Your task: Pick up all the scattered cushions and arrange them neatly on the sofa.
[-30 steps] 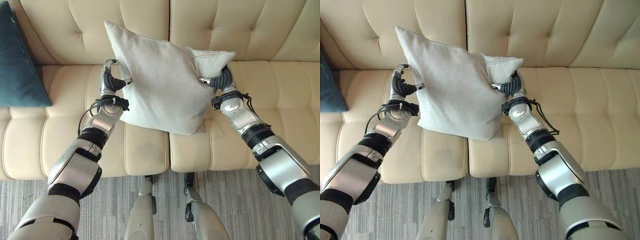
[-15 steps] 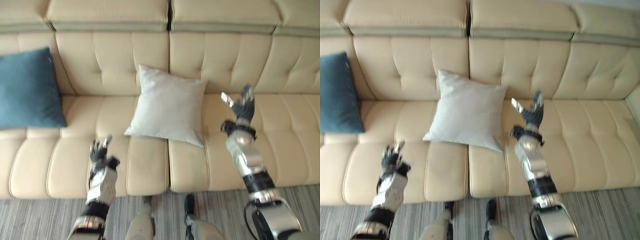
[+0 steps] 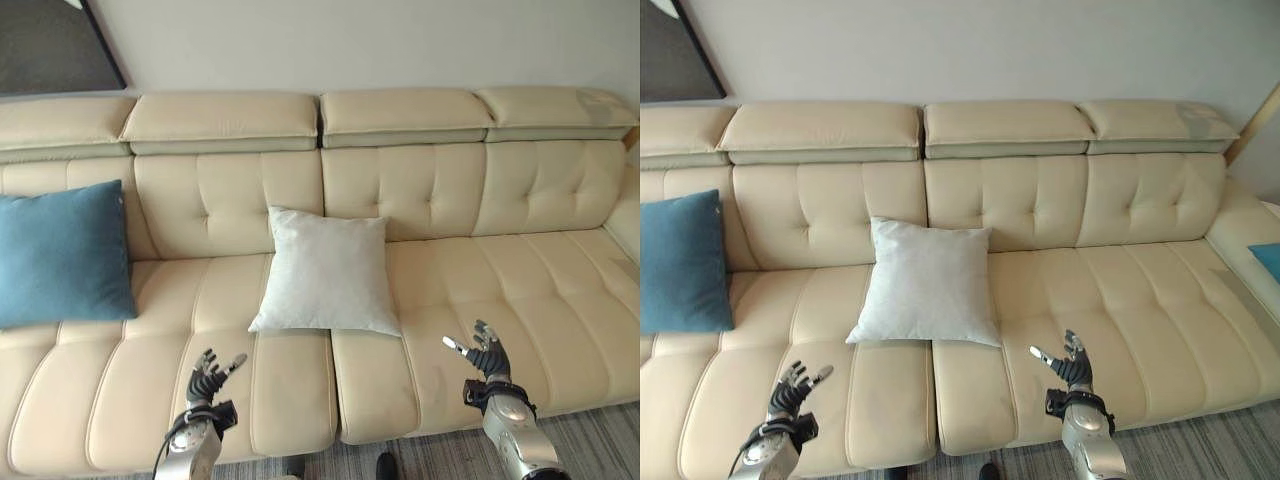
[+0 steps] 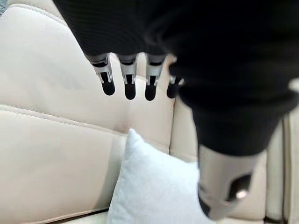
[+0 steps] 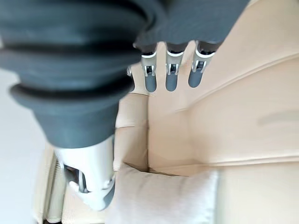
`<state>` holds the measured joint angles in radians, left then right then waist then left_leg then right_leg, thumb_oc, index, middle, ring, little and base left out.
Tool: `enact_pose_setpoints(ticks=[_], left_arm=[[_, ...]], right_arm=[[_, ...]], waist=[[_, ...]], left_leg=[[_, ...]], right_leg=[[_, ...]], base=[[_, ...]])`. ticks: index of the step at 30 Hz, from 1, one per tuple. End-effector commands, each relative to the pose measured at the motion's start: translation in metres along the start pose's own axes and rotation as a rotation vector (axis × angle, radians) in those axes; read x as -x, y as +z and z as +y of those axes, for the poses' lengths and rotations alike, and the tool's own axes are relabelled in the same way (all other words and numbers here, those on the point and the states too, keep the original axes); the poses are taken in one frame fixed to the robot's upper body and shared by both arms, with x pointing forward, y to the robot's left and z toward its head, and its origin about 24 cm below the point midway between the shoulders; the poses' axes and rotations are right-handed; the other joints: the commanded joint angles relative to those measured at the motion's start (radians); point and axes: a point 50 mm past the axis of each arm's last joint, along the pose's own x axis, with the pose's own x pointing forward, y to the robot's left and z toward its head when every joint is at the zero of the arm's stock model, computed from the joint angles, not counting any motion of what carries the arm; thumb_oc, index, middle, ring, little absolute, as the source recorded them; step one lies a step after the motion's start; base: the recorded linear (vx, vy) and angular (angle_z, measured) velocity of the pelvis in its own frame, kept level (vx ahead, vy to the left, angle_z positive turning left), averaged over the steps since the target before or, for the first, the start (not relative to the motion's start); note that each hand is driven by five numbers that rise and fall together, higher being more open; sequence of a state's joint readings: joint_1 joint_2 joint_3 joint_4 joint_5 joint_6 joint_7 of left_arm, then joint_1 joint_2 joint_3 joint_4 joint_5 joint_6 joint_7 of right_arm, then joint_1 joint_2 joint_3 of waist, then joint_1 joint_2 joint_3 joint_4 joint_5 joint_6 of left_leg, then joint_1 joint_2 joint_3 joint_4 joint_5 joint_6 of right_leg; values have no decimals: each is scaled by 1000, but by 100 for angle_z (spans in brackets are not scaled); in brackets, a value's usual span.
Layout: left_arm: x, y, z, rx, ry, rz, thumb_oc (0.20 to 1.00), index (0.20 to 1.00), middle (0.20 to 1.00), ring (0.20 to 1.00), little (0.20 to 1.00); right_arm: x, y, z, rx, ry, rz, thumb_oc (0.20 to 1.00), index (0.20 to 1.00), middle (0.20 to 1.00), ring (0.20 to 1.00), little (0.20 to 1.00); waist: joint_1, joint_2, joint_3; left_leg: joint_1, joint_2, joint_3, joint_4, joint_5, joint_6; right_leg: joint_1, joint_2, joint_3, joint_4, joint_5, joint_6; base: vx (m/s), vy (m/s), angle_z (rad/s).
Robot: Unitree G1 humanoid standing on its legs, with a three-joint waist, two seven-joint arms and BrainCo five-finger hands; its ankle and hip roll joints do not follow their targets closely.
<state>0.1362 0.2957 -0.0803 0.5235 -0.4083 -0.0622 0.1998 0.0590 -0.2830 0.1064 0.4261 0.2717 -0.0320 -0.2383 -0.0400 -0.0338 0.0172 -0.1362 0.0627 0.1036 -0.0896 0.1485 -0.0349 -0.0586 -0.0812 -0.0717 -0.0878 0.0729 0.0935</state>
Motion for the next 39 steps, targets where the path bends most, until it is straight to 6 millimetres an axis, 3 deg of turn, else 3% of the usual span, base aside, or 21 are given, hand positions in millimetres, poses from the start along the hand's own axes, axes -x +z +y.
enact_pose_setpoints(ticks=[1,6,10,14,20,22,24,26,29,31,33,36,37,39], left_arm=[[-12,25,-1,-160,-70,-89,1000,1000,1000,1000,1000],[-10,26,-9,-266,-151,-108,1000,1000,1000,1000,1000],[-10,31,-9,-285,-156,-132,1000,1000,1000,1000,1000],[-11,46,-10,-284,-164,-187,1000,1000,1000,1000,1000],[-10,45,-2,-285,-142,-183,1000,1000,1000,1000,1000],[-9,48,6,-256,-88,-188,1000,1000,1000,1000,1000],[-9,48,6,-245,-80,-189,1000,1000,1000,1000,1000],[-10,48,5,-219,-63,-190,1000,1000,1000,1000,1000],[-11,50,0,-193,-60,-196,1000,1000,1000,1000,1000],[-12,53,-3,-186,-63,-206,1000,1000,1000,1000,1000],[-11,53,-5,-186,-74,-210,1000,1000,1000,1000,1000],[-11,53,-9,-191,-95,-212,1000,1000,1000,1000,1000],[-10,53,-12,-183,-110,-215,1000,1000,1000,1000,1000],[-10,53,-13,-172,-114,-218,1000,1000,1000,1000,1000]], right_arm=[[-12,27,2,27,44,-104,1000,1000,1000,1000,1000],[-6,10,0,39,65,-45,1000,1000,1000,1000,1000],[-5,9,1,39,67,-44,1000,1000,1000,1000,1000],[-6,6,2,29,67,-34,1000,1000,1000,1000,1000],[-1,-9,-5,52,50,19,1000,1000,1000,1000,1000],[-2,-4,-4,82,54,2,1000,1000,1000,1000,1000],[-2,-2,-3,85,62,-8,1000,1000,1000,1000,1000],[-3,5,0,85,75,-39,1000,1000,1000,1000,1000],[-4,8,2,97,82,-53,1000,1000,1000,1000,1000],[-6,10,4,100,82,-57,1000,1000,1000,1000,1000],[-7,12,6,103,98,-61,1000,1000,1000,1000,1000],[-8,17,11,112,127,-81,1000,1000,1000,1000,1000],[-8,19,12,117,138,-89,1000,1000,1000,1000,1000],[-9,21,13,119,143,-95,1000,1000,1000,1000,1000]], waist=[[2,-27,40],[-30,-22,71],[-34,-18,101],[-16,6,114],[18,-23,78],[48,-26,71],[49,-24,76],[53,-9,107],[57,7,140],[57,6,153],[54,-5,151],[43,-28,148],[36,-40,146],[30,-41,138]], left_leg=[[126,-43,2,2,-177,-11],[123,-60,48,2,-180,9],[111,-51,70,2,-167,12],[56,-16,83,2,-133,15],[5,-24,91,2,-99,8],[-28,6,100,7,-53,-8],[-38,14,93,10,-35,-18],[-69,42,71,16,23,-57],[-95,61,47,23,58,-84],[-103,58,33,40,49,-84],[-97,42,8,93,0,-67],[-77,9,-21,201,-107,-34],[-55,-15,-28,289,-190,-22],[-40,-23,-29,296,-210,-20]], right_leg=[[17,-17,-36,1,-32,71],[-24,-29,13,5,9,96],[-67,-29,14,62,9,105],[-49,-31,12,238,-101,77],[65,-47,38,198,-113,84],[98,-24,32,113,-175,53],[102,-9,32,97,-186,41],[104,39,16,73,-198,9],[99,60,-21,73,-197,-7],[91,57,-33,83,-195,-9],[74,42,-54,87,-176,-6],[52,14,-65,80,-148,-8],[41,0,-64,73,-136,-11],[28,-2,-68,69,-133,-12]], base=[[-67,80,-11],[-116,101,-28],[-153,25,-51],[-229,-40,-20],[-148,-135,10],[-247,-263,-20],[-146,-175,-20],[-278,-307,8],[-217,-162,44],[-189,-75,41],[-166,-71,37],[-155,-37,22],[-129,-2,-5],[-73,29,-2]])
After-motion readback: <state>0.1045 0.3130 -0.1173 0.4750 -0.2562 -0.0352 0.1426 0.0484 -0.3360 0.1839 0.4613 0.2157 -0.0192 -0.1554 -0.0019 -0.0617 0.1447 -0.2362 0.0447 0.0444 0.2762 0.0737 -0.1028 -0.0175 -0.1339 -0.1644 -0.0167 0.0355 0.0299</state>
